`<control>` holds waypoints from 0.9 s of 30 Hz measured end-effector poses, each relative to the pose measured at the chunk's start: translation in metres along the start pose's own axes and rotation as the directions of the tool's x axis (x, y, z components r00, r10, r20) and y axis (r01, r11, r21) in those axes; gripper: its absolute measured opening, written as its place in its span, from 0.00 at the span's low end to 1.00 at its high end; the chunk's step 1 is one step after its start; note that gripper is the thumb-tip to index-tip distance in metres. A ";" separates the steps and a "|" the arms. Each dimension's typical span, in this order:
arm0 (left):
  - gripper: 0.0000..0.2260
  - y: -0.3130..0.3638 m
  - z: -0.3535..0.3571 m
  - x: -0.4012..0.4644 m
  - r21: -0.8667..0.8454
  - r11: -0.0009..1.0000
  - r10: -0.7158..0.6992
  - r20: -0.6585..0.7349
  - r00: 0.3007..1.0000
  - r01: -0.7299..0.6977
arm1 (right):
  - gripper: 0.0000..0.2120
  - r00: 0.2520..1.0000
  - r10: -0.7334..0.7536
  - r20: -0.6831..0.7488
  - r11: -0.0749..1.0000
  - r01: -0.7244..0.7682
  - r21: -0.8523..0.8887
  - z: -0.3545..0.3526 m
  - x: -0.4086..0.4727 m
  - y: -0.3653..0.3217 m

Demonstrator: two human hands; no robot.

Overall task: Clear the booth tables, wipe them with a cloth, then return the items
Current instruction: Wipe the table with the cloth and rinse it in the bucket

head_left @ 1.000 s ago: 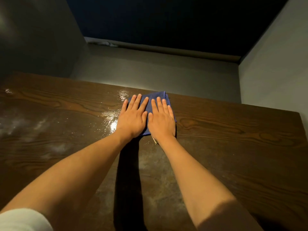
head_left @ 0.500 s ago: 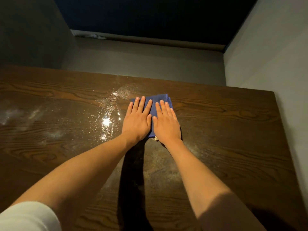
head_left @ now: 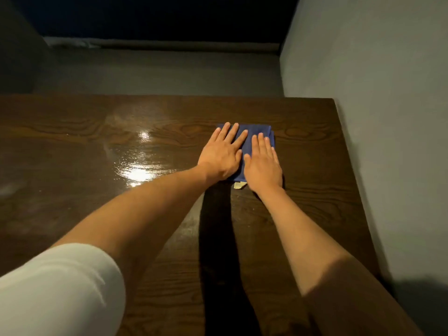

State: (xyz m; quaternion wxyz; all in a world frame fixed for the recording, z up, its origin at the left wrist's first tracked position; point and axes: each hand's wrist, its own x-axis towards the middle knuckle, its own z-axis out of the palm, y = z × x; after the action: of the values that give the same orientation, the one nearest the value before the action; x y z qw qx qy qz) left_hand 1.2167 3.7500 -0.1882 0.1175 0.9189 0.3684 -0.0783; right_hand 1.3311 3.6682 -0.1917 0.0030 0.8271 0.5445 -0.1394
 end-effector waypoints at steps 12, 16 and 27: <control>0.26 0.040 0.002 -0.014 -0.004 0.987 0.161 0.098 0.982 -0.161 | 0.29 0.993 0.115 -0.006 0.988 -0.114 0.109 0.007 -0.057 0.033; 0.26 0.027 0.001 -0.037 -0.001 0.977 0.210 0.123 0.970 -0.211 | 0.28 0.992 0.122 -0.003 0.985 -0.121 0.121 0.011 -0.077 0.018; 0.26 -0.058 0.009 -0.127 0.022 0.974 0.221 0.132 0.966 -0.226 | 0.29 0.991 0.130 -0.007 0.988 -0.129 0.082 0.037 -0.126 -0.093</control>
State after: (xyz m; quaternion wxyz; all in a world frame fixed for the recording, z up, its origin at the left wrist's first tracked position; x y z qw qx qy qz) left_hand 1.0846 3.7047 -0.1767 0.1321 0.9496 0.2527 -0.1304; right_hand 1.1921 3.5868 -0.1838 -0.0246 0.8610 0.4834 -0.1560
